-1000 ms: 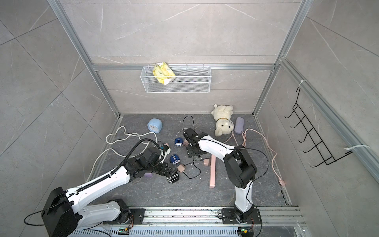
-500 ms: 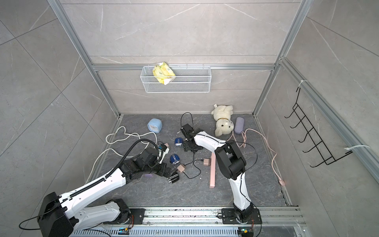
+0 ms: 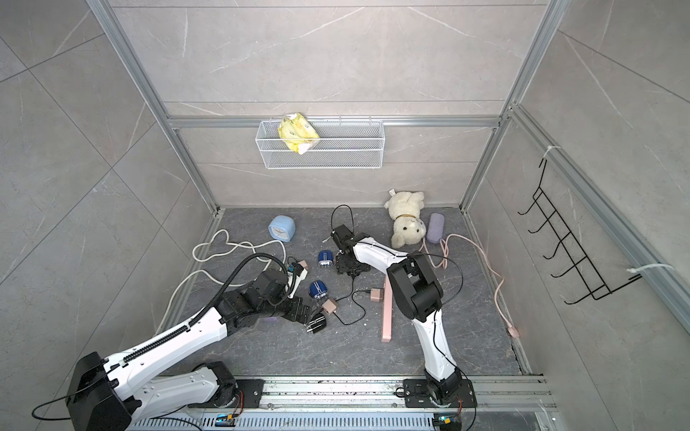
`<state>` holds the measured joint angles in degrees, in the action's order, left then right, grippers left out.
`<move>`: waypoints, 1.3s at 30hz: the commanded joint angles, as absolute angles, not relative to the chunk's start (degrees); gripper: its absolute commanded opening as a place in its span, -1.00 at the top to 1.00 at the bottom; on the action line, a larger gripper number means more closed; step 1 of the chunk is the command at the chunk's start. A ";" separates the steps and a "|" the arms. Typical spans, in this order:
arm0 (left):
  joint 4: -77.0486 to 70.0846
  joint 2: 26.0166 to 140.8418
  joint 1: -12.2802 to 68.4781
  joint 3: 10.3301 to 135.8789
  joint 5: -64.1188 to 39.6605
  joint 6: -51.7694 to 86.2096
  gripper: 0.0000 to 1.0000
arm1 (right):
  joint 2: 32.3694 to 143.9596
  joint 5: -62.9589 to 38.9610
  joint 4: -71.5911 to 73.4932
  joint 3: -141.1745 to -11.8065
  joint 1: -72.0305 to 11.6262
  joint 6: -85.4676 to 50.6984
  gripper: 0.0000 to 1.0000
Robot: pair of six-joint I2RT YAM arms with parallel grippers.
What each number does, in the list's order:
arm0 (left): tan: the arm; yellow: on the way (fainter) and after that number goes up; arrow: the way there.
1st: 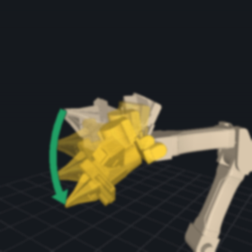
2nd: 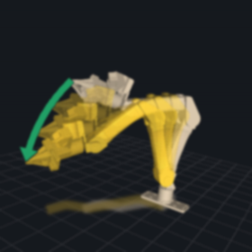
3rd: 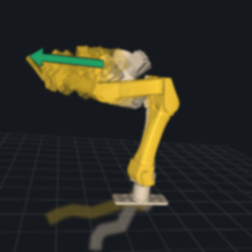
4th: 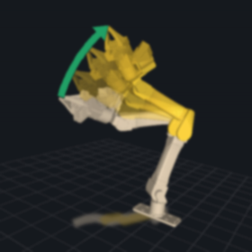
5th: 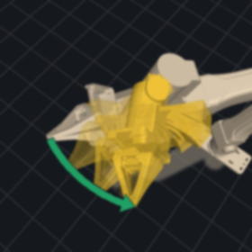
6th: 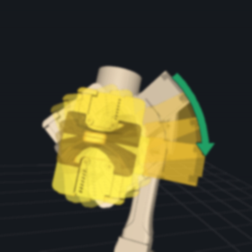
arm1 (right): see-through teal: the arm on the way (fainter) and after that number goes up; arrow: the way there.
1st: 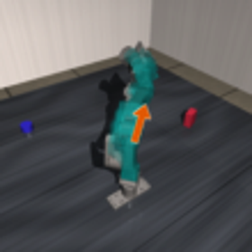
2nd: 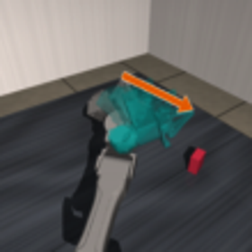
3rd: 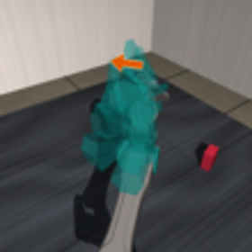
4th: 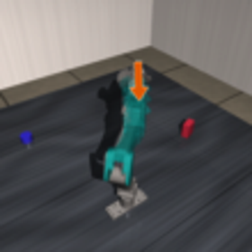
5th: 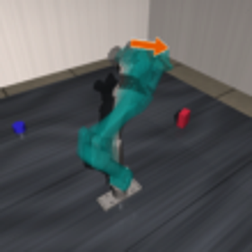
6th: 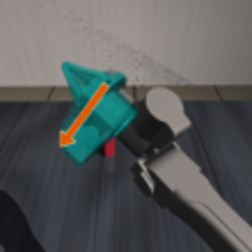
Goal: Unplug the electric shaver
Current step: Pick up the electric shaver from the center of the board.
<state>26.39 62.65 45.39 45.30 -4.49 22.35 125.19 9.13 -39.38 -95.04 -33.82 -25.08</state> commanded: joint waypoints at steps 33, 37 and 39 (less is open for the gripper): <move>26.72 61.69 45.52 46.84 -3.17 22.39 -0.99 | 98.60 5.35 -40.08 -89.92 -34.43 -21.54 0.38; 26.53 62.42 45.53 46.87 -3.29 22.33 -0.99 | 96.39 5.36 -41.06 -89.54 -35.41 -21.01 0.38; 26.06 62.75 45.53 46.65 -3.37 22.41 -0.99 | 94.51 5.46 -40.39 -88.40 -35.59 -20.83 0.39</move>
<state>26.98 62.46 45.39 45.30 -3.14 22.35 98.26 5.87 -39.75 -89.58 -35.03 -22.04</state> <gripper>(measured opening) 0.994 0.595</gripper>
